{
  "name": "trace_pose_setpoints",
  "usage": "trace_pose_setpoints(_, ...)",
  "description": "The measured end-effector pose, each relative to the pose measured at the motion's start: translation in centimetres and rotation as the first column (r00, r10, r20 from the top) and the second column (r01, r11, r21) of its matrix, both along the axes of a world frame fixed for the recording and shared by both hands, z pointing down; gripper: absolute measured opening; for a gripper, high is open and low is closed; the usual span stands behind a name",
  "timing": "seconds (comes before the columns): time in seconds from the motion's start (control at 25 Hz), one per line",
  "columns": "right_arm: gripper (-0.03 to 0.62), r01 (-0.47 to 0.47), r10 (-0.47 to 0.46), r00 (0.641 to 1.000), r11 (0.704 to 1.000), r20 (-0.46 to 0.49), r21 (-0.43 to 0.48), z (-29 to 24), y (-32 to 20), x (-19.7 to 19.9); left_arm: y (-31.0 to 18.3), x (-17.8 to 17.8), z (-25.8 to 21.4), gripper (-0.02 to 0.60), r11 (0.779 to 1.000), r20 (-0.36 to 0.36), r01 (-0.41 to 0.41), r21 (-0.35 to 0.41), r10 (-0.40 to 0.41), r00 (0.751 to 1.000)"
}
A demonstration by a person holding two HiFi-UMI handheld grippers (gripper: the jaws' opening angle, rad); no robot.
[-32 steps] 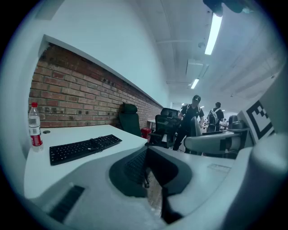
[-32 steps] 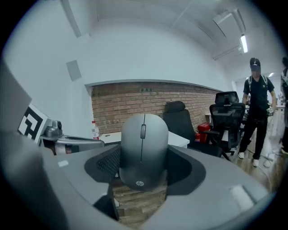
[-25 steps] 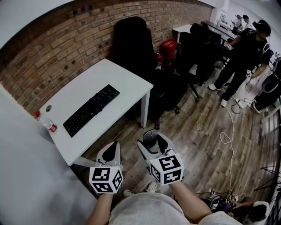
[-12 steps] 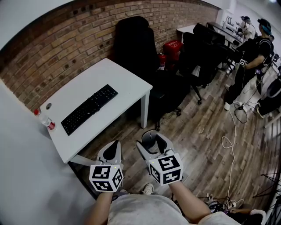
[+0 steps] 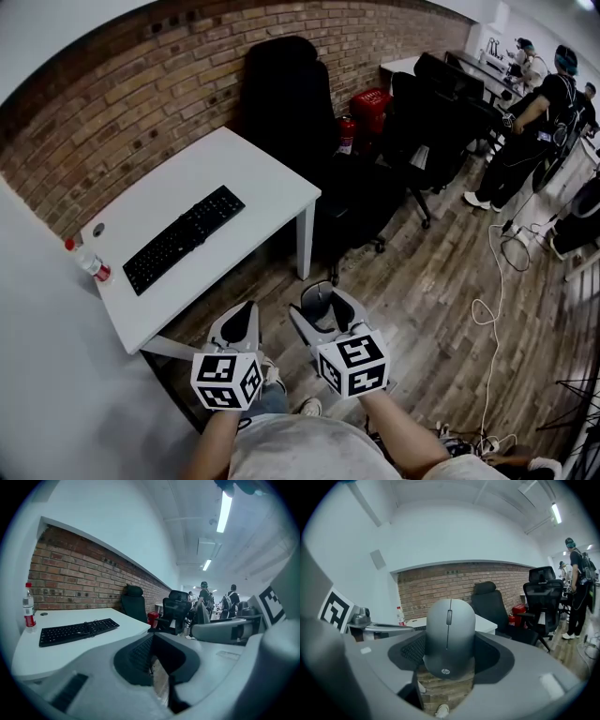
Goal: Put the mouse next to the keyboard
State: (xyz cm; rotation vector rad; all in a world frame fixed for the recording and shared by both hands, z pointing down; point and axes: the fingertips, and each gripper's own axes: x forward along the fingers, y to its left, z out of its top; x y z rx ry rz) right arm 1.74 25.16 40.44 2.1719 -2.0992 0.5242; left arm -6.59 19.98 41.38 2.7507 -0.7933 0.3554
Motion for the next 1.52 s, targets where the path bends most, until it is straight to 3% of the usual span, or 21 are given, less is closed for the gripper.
trace_pose_setpoints(0.32,0.308,0.014,-0.014,1.0,1.0,-0.007,-0.026,1.1,-4.5,2.3,-4.7,2.7,0.9,-0.008,1.0,-0.019,0.004,-0.017,-0.004,1.0)
trace_pose_setpoints(0.68,0.308,0.003,-0.003,1.0,0.999,-0.005,-0.045,1.7,-13.6,5.3,-13.9,5.6,1.3,-0.008,1.0,-0.012,-0.005,-0.028,0.005,1.0)
trace_pose_setpoints(1.0,0.308,-0.001,0.0,1.0,0.997,-0.005,-0.075,1.7,-20.9,5.9,-21.4,6.2,1.4,-0.008,0.999,-0.01,-0.009,-0.053,0.009,1.0)
trace_pose_setpoints(1.52,0.308,-0.014,0.014,1.0,0.996,-0.006,-0.092,2.2,-28.5,6.7,-29.1,6.6,1.6,-0.008,0.998,-0.029,-0.025,-0.065,0.023,0.999)
